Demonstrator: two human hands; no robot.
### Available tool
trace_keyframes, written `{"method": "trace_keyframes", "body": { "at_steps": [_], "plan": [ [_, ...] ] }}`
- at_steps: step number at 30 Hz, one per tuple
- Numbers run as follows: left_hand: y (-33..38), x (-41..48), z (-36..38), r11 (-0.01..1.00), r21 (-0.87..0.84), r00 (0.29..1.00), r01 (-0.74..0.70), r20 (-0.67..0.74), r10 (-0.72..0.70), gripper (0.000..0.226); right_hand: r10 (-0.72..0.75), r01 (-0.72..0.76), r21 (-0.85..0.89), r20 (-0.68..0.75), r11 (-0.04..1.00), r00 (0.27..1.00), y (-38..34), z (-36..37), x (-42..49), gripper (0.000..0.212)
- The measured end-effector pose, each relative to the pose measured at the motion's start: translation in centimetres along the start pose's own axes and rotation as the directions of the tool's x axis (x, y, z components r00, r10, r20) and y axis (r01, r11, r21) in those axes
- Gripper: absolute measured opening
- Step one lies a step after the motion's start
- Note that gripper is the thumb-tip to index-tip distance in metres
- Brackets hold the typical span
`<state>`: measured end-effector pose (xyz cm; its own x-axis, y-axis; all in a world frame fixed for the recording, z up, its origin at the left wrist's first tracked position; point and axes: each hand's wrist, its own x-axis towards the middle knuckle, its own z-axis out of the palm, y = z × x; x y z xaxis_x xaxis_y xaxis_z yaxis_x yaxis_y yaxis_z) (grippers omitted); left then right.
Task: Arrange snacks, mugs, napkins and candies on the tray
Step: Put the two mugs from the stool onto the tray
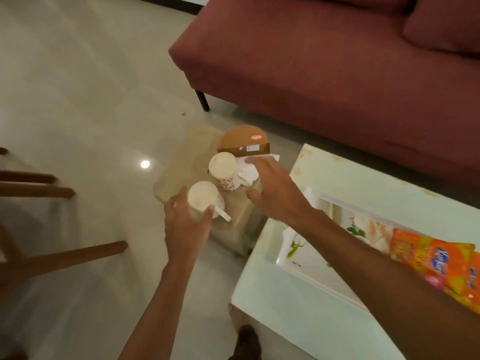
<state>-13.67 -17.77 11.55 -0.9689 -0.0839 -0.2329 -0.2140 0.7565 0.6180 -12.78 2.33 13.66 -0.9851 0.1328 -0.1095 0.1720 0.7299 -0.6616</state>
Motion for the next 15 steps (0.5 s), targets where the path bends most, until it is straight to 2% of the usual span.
{"method": "trace_keyframes", "body": {
  "at_steps": [3,6,9,15],
  "plan": [
    [-1.7,4.6,0.3,0.997,0.077,0.995,-0.012,0.103,0.004,0.089,-0.026,0.041,-0.204,0.077,0.978,0.997,-1.7,3.4,6.1,0.082],
    [-2.6,6.0,1.2,0.988,0.135,0.977,-0.073,0.210,0.044,0.095,0.032,0.037,-0.352,0.190,0.935,0.981,-1.6,5.6,9.2,0.094],
    [-3.3,6.2,2.0,0.968,0.157,0.963,-0.194,0.218,0.158,0.096,0.090,0.028,-0.435,0.247,0.900,0.965,-1.1,7.5,10.3,0.091],
    [-3.9,8.6,2.6,0.952,0.116,0.932,-0.283,0.267,0.244,0.094,0.095,-0.014,-0.437,0.165,0.900,0.982,-1.8,8.3,11.6,0.080]
  ]
}}
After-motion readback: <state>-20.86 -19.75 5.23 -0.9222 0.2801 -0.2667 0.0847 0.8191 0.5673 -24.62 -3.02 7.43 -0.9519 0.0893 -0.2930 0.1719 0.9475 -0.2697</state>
